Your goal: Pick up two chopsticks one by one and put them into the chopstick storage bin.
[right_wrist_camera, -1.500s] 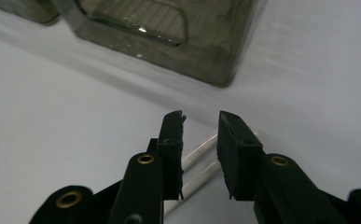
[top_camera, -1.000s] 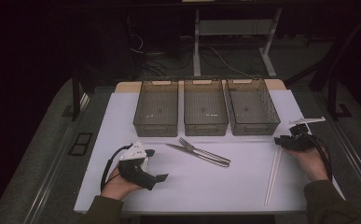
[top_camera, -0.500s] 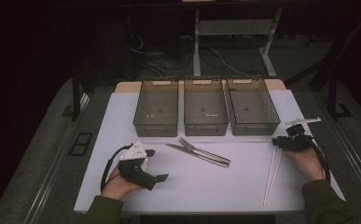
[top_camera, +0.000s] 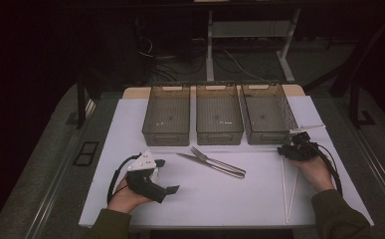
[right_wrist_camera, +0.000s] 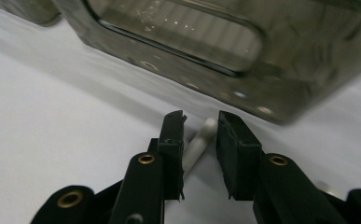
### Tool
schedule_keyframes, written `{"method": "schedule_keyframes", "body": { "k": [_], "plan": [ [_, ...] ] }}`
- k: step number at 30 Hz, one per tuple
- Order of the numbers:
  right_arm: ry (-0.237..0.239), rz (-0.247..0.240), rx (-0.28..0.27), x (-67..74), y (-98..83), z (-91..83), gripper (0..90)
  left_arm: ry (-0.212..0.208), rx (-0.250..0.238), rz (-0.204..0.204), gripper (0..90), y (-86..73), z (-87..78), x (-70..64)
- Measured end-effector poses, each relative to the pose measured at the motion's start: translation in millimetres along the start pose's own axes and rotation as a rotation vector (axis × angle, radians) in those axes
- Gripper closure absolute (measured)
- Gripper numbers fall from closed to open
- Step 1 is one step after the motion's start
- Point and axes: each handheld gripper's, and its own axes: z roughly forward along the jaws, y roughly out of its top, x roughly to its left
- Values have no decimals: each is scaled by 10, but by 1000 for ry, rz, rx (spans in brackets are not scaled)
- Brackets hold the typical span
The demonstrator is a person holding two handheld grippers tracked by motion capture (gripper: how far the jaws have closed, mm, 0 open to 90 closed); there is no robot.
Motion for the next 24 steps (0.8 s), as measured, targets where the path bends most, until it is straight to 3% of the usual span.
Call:
{"method": "schedule_keyframes", "body": {
  "k": [15, 19, 24],
  "plan": [
    [48, -66, 0, 352, 131, 139, 731, -1, 0, -4, 0, 2, -13, -5],
    [38, -89, 2, 387, 142, 153, 730, -1, 0, -3, 0, 2, -14, -4],
    [55, -63, -29, 334, 143, 61, 681, -2, -1, 0, 0, 0, -17, -3]
  ]
}}
